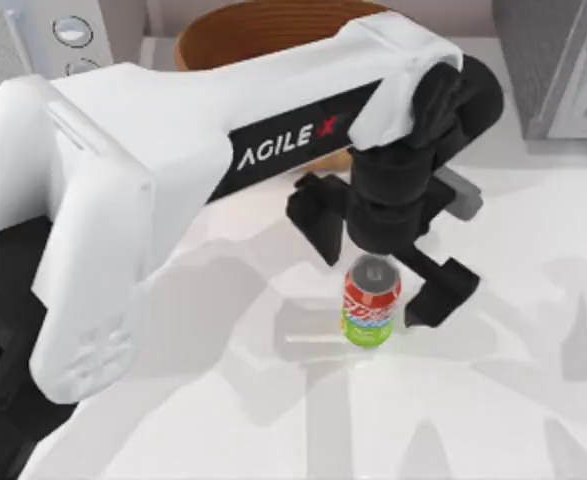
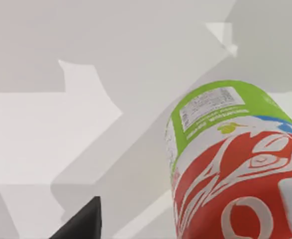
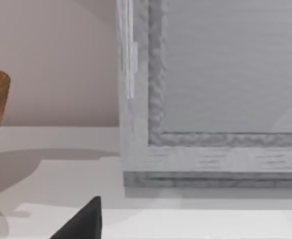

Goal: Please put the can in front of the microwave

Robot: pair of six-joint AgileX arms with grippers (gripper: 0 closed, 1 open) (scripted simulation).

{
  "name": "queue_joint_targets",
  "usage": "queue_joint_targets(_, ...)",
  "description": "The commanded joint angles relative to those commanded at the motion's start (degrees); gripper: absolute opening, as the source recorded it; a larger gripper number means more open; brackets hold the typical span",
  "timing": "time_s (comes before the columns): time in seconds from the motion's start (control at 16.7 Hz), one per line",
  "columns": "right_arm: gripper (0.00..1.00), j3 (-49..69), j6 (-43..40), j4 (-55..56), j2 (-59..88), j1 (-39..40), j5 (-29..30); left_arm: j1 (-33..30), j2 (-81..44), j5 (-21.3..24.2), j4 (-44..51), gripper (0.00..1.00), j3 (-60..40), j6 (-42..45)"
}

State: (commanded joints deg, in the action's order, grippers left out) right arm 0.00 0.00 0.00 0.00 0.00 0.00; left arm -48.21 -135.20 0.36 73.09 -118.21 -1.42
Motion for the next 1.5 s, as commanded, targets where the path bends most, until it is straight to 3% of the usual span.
queue_joint_targets(0.36,1.0,0.0,0.0,0.0,0.0,0.0,0.0,-0.04,-0.02,0.0,-2.89,1.0,2.87,-0.04)
queue_joint_targets(1.14,1.0,0.0,0.0,0.0,0.0,0.0,0.0,-0.04,-0.02,0.0,-2.89,0.02,2.87,-0.04)
queue_joint_targets(1.5,1.0,0.0,0.0,0.0,0.0,0.0,0.0,-0.04,-0.02,0.0,-2.89,0.0,2.87,-0.04)
